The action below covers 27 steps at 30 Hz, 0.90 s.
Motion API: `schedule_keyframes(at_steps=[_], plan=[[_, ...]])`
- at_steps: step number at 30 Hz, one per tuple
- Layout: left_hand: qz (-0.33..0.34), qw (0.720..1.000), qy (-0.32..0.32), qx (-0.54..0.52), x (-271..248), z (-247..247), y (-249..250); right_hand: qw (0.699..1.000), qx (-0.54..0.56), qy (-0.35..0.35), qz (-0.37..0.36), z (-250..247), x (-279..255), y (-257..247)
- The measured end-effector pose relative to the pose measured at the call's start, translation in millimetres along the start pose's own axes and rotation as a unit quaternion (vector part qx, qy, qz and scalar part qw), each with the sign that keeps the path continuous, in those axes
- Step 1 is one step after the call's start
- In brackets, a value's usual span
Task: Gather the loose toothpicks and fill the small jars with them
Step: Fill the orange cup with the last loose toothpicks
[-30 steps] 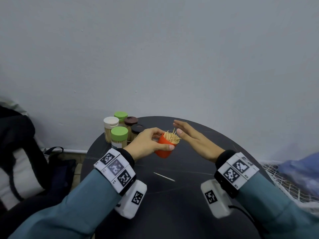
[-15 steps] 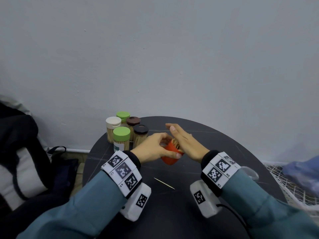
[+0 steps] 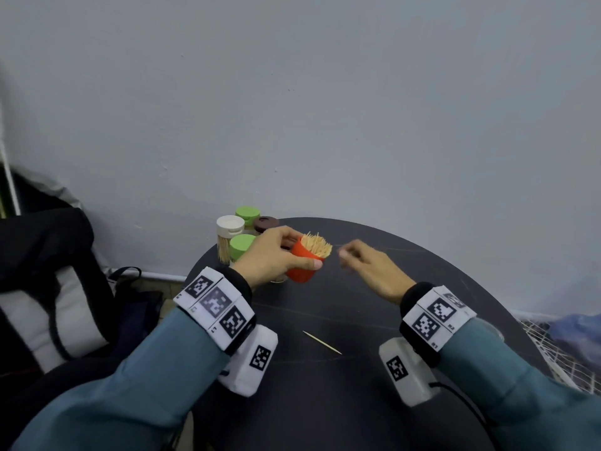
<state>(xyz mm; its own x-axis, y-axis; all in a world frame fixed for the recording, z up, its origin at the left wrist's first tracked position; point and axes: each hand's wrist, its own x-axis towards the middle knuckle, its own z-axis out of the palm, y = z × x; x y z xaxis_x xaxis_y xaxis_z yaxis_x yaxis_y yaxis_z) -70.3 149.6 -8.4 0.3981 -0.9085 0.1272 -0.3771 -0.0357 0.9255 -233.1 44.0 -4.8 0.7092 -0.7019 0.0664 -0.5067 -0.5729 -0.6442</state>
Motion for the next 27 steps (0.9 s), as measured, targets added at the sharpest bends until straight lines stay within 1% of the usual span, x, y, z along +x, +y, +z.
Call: schedule_keyframes(at_steps=[1,3,4,6,8,11,14,16,17,18,20,21,23,25,27], plan=[[0.003,1.000,0.013,-0.005,-1,-4,0,0.997,-0.057,-0.055,-0.006,2,0,-1],[0.010,0.998,0.053,-0.017,-5,-13,0,0.976,-0.129,-0.173,-0.013,8,-3,-6],[0.017,0.997,0.077,-0.026,-6,-17,0,0.963,-0.160,-0.217,-0.017,12,-5,-9],[0.030,0.992,0.116,-0.032,-9,-25,-1,0.940,-0.210,-0.267,-0.014,20,-9,-13],[0.032,0.990,0.131,-0.031,-11,-31,-2,0.930,-0.243,-0.274,-0.012,28,-10,-16],[0.028,0.992,0.119,-0.033,-15,-32,-4,0.923,-0.282,-0.258,-0.033,32,-10,-21],[0.016,0.997,0.080,-0.008,-17,-28,-5,0.901,-0.344,-0.251,-0.077,36,-13,-24],[0.008,0.999,0.047,0.008,-18,-25,-6,0.890,-0.370,-0.248,-0.093,38,-16,-21],[0.006,0.999,0.032,0.013,-17,-23,-6,0.891,-0.366,-0.250,-0.097,35,-17,-18],[0.005,1.000,0.020,0.018,-17,-21,-6,0.900,-0.344,-0.249,-0.100,30,-19,-16],[0.003,1.000,0.005,0.026,-17,-17,-5,0.936,-0.253,-0.216,-0.114,14,-21,-11],[0.005,1.000,-0.001,0.025,-17,-15,-4,0.953,-0.210,-0.179,-0.126,4,-22,-10],[0.011,1.000,-0.013,0.024,-15,-10,-2,0.975,-0.144,-0.081,-0.149,-14,-25,-9],[0.019,0.999,-0.024,0.026,-14,-4,1,0.983,-0.085,0.013,-0.161,-30,-28,-10],[0.024,0.999,-0.032,0.023,-13,2,3,0.979,-0.078,0.092,-0.166,-43,-29,-12]])
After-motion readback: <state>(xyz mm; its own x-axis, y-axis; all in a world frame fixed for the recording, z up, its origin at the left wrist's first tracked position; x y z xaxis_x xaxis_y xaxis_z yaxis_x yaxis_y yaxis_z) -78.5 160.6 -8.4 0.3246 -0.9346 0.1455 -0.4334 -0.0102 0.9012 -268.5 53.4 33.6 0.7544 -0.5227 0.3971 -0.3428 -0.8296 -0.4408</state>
